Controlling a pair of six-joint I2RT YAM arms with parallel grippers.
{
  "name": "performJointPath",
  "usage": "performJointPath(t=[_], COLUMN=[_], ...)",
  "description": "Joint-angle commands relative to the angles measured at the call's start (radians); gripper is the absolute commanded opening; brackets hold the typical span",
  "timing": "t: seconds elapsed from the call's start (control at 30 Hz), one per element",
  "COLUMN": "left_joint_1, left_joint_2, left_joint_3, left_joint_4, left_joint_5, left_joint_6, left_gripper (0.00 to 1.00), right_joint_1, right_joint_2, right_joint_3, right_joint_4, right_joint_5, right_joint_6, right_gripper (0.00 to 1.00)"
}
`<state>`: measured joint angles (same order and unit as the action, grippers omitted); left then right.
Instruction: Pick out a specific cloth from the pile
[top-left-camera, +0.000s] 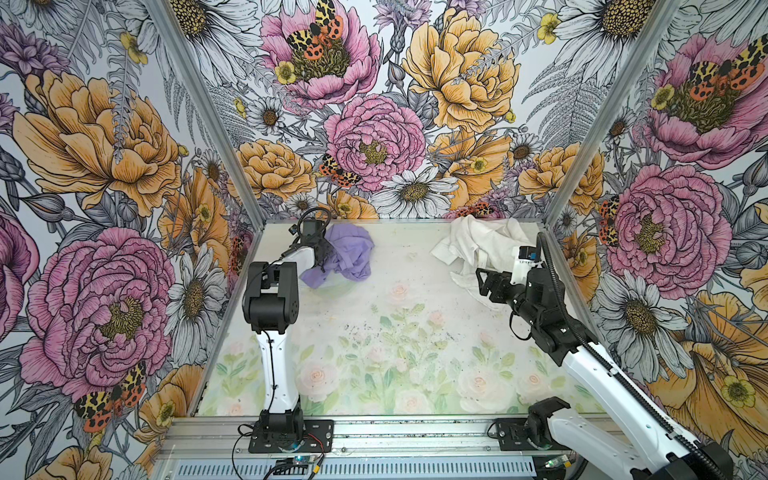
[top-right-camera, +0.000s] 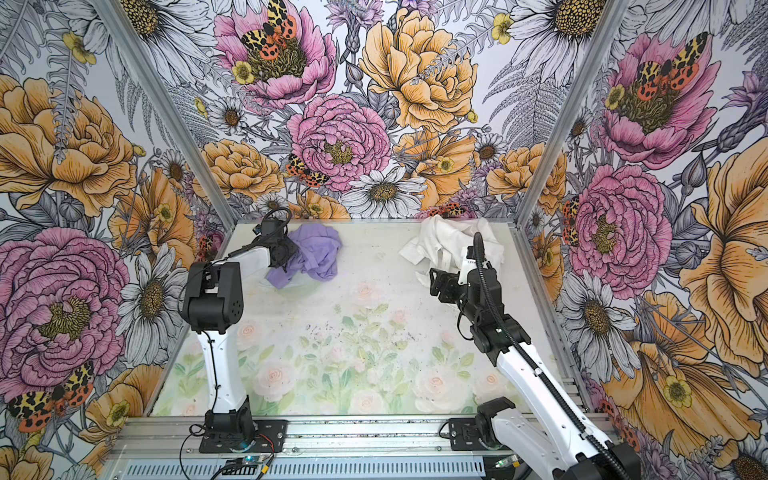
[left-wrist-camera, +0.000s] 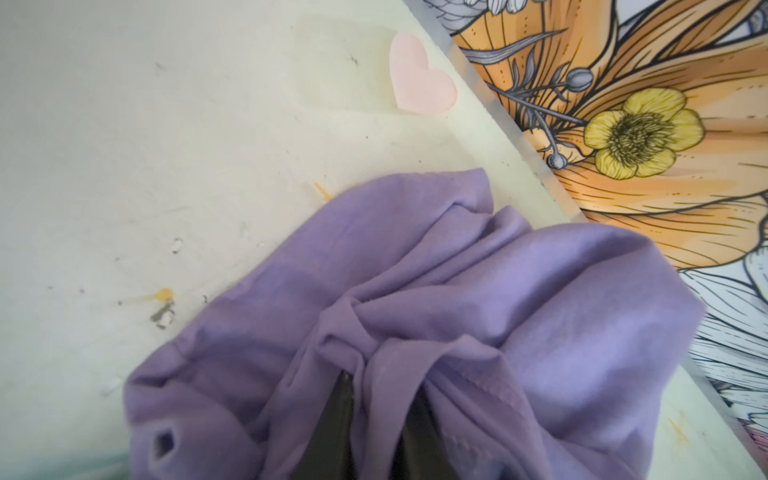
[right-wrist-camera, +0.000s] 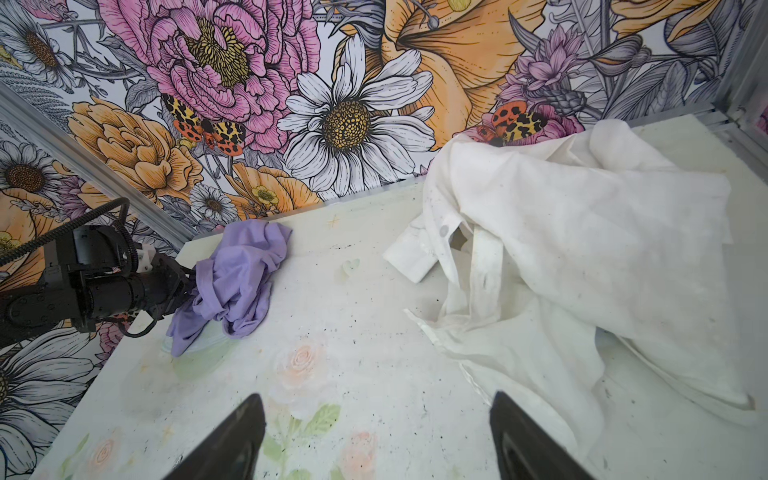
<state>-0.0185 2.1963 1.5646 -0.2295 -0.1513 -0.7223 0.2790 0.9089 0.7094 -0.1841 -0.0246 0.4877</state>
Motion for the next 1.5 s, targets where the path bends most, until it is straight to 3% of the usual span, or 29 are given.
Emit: performJointPath(t=[0.0,0.27,0.47,0.53,0.67,0.9,1.1,1.3,1.47], left_joint_1=[0.035,0.047,0.044,0.041,0.019,-0.040,-0.094,-0.118,-0.119], left_joint_2=[0.008,-0.074,-0.251,-0.325,-0.515,-0.875,-1.146,-1.304,-1.293], left_joint_3=[0.020,-0.018,-0.130,-0.185,-0.308,-0.594,-0.831,-1.109,-1.249], left_joint_4=[-0.027,-0.026,-0.018,-0.004,0.035,0.184,0.284,0.531,0.701], left_joint_5=[-0.050,-0.050,-0.065,-0.090,-0.120,-0.174,-0.261,-0.270,-0.272], left_joint_6=[0.052,0.089,0.093,0.095,0.136,0.286,0.425,0.548,0.647], left_gripper=[0.19,0.28,0.55,0.58,0.70,0.82,0.95,0.99,0.99], right_joint_1=[-0.013,-0.025,-0.030,-0.031,-0.032,-0.041,-0.058,-0.124,-0.228], right_joint_2=[-0.028,-0.044,-0.060,-0.070,-0.096,-0.126,-0.124,-0.058,0.021], right_joint_3=[-0.014,-0.018,-0.018,-0.018,-0.020,-0.030,-0.058,-0.110,-0.213], right_joint_4=[-0.012,-0.018,-0.021,-0.023,-0.025,-0.029,-0.025,0.024,0.194], right_joint_5=[-0.020,-0.033,-0.042,-0.044,-0.049,-0.030,0.052,0.130,0.114], right_joint_6=[0.001,0.002,0.005,0.004,-0.001,-0.061,-0.150,-0.236,-0.222], right_gripper=[0.85,0.85,0.85,0.86,0.86,0.91,0.97,0.99,1.00])
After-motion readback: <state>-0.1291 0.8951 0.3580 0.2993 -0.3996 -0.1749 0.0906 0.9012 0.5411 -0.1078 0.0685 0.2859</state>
